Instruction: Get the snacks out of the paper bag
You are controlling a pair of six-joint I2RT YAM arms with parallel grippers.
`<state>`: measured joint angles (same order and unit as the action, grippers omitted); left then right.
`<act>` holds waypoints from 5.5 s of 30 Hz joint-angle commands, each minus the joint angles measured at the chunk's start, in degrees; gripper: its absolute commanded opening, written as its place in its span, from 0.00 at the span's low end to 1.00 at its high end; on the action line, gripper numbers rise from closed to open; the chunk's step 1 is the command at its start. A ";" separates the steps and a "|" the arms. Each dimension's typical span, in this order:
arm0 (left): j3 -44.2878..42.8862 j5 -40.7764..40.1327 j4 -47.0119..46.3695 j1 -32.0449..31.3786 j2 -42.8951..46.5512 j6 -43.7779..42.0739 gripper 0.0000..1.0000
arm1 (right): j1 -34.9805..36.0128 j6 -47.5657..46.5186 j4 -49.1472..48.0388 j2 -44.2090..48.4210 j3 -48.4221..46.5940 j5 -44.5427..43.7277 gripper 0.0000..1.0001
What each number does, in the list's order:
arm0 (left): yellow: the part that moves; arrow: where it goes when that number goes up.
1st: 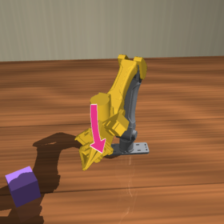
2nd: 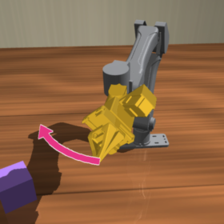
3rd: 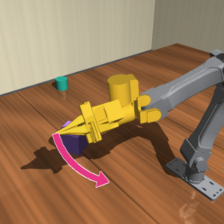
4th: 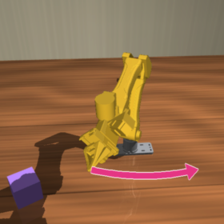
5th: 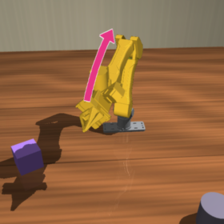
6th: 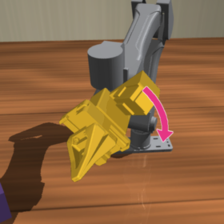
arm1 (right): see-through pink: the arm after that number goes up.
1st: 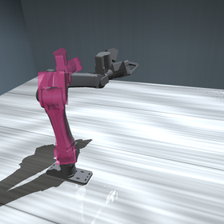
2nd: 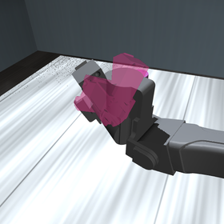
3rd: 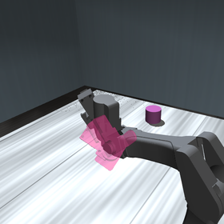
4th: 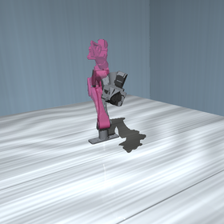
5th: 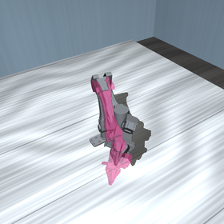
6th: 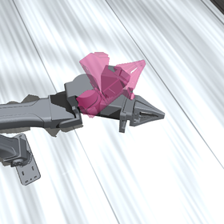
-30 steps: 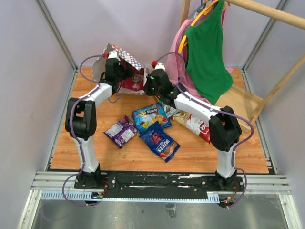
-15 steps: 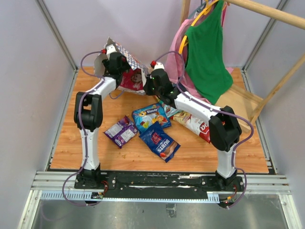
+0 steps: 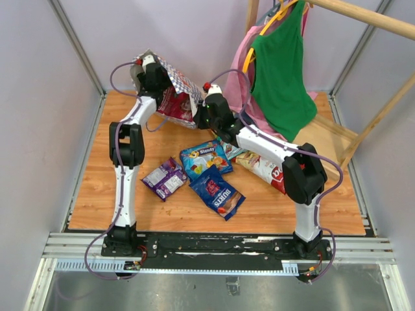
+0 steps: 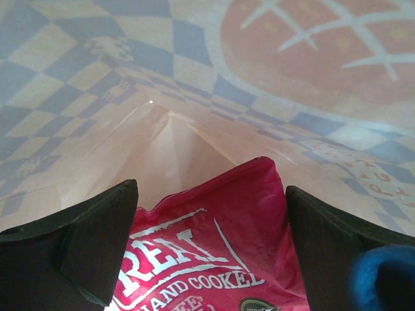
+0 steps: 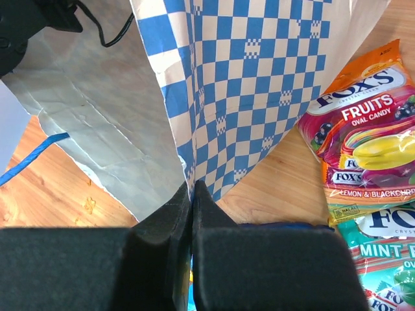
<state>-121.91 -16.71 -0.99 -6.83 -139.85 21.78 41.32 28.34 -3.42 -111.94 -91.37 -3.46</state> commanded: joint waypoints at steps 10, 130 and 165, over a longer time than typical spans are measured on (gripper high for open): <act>-3.01 7.30 -1.40 -1.15 -5.79 -0.51 0.93 | -1.22 -1.31 1.07 -1.26 -1.48 1.53 0.01; 63.29 63.10 7.74 -6.06 86.75 19.00 0.01 | -10.35 0.37 4.58 -20.00 -24.14 -12.71 0.01; 44.31 53.64 -0.88 -6.85 56.03 25.03 0.16 | -2.60 -9.66 6.08 -17.61 -24.18 -14.25 0.01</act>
<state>-74.08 27.59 -2.85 -12.64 -80.95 49.19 38.20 20.69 -1.04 -126.06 -107.74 -15.62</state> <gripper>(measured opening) 0.138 0.010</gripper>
